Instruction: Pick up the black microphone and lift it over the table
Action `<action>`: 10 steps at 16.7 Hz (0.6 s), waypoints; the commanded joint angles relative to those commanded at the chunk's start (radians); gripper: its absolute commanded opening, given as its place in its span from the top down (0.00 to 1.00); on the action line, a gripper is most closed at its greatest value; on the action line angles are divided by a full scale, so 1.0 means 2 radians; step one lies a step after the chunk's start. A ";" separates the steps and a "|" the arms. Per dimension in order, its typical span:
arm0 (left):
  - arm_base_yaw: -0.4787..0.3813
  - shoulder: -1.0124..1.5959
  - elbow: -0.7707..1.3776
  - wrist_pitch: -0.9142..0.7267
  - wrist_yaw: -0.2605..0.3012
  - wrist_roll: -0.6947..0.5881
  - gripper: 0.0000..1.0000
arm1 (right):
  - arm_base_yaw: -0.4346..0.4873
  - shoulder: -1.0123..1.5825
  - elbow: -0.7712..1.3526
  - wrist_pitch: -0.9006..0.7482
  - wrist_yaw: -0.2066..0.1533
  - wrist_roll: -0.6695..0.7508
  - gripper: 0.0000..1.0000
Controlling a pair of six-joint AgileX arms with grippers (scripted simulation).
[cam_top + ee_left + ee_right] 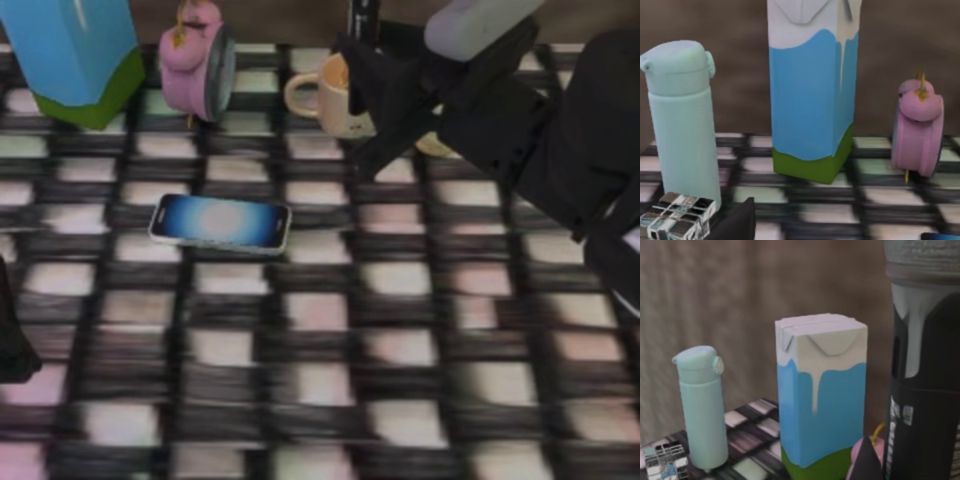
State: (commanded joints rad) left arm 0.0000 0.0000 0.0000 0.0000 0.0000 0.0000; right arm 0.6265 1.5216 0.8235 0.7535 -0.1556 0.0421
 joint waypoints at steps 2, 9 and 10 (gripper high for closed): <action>0.000 0.000 0.000 0.000 0.000 0.000 0.00 | 0.000 0.000 0.000 0.000 0.000 0.000 1.00; -0.028 0.082 0.057 0.023 0.056 0.006 0.00 | 0.000 0.000 0.000 0.000 0.000 0.000 1.00; -0.038 0.113 0.078 0.033 0.074 0.008 0.00 | 0.000 0.000 0.000 0.000 0.000 0.000 1.00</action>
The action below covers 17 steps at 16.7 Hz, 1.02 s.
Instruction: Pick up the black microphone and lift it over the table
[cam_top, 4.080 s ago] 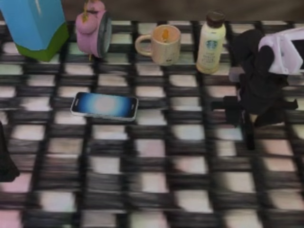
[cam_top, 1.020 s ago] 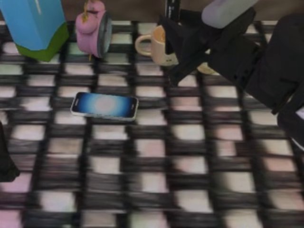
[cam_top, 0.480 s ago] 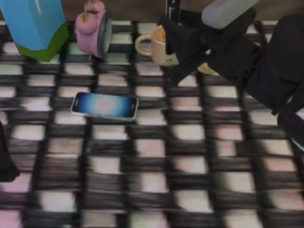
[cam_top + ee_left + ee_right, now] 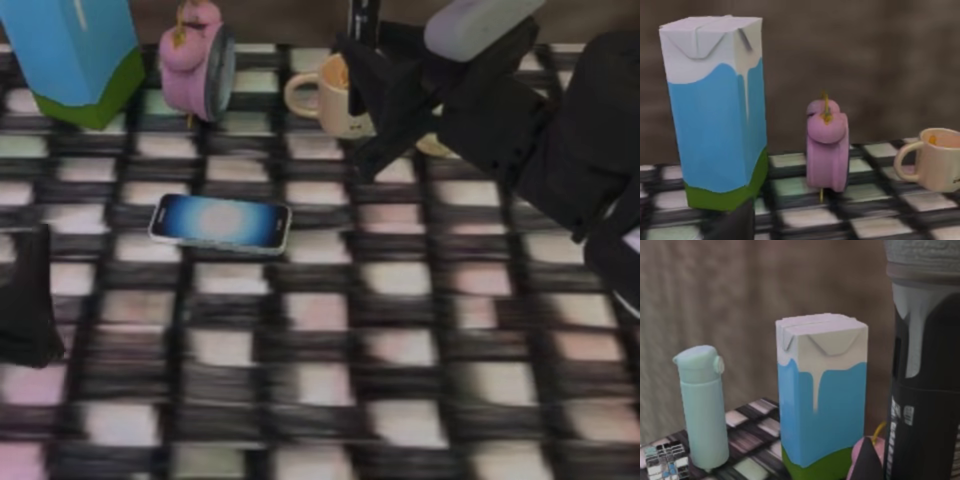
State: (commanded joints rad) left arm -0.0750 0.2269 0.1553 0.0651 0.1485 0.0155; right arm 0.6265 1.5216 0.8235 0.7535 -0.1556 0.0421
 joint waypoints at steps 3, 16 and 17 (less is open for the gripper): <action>-0.031 0.113 0.074 0.036 0.062 0.006 0.00 | 0.000 0.000 0.000 0.000 0.000 0.000 1.00; -0.131 0.488 0.318 0.154 0.265 0.029 0.00 | 0.000 0.000 0.000 0.000 0.000 0.000 1.00; -0.131 0.489 0.319 0.154 0.266 0.029 0.00 | 0.000 0.000 0.000 0.000 0.000 0.000 1.00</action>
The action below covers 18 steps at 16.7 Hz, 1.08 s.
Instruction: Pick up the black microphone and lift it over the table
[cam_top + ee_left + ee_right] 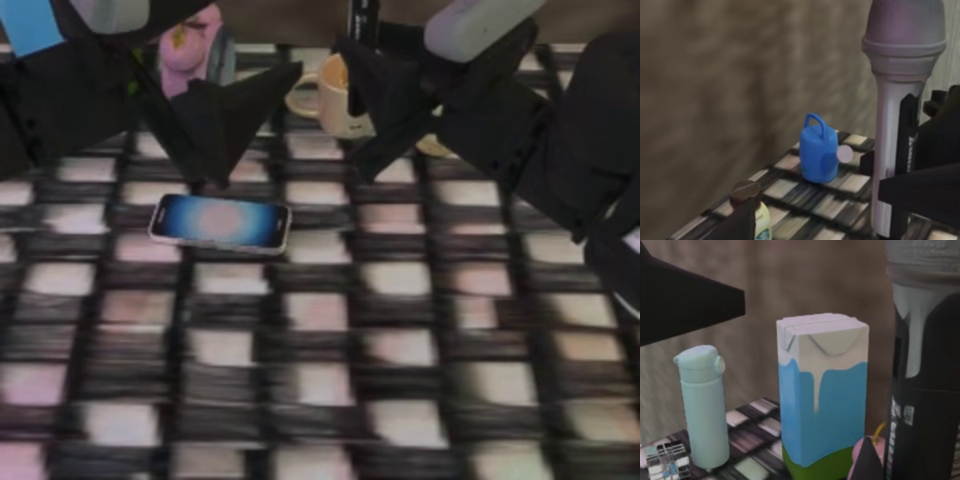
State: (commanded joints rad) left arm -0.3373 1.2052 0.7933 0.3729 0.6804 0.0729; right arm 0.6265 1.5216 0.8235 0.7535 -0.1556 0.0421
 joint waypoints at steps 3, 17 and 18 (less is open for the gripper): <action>0.003 -0.002 -0.002 -0.001 -0.001 0.000 0.00 | 0.000 0.000 0.000 0.000 0.000 0.000 1.00; -0.096 0.171 0.131 0.044 -0.094 -0.003 0.00 | 0.000 0.000 0.000 0.000 0.000 0.000 1.00; -0.096 0.171 0.131 0.044 -0.094 -0.003 0.00 | 0.000 0.000 0.000 0.000 0.000 0.000 1.00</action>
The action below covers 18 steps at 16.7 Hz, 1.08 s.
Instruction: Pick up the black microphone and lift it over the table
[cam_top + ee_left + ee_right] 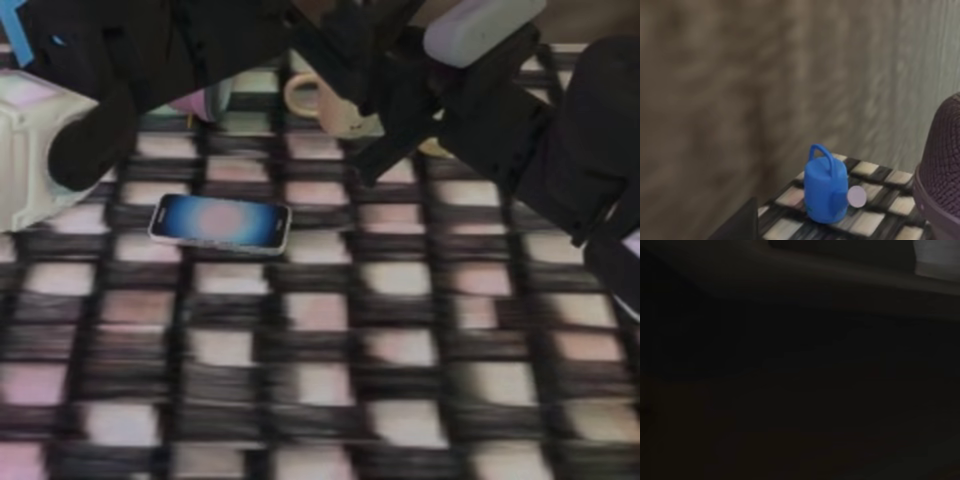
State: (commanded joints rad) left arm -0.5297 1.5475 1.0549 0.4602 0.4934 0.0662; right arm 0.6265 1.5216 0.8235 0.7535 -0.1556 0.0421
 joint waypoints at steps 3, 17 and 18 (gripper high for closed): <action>0.000 0.000 0.000 0.000 0.000 0.000 0.23 | 0.000 0.000 0.000 0.000 0.000 0.000 1.00; 0.000 0.000 0.000 0.000 0.000 0.000 1.00 | 0.000 0.000 0.000 0.000 0.000 0.000 1.00; 0.000 0.000 0.000 0.000 0.000 0.000 1.00 | 0.000 0.000 0.000 0.000 0.000 0.000 1.00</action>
State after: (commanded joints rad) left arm -0.5297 1.5475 1.0549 0.4602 0.4934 0.0662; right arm 0.6265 1.5216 0.8235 0.7535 -0.1556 0.0421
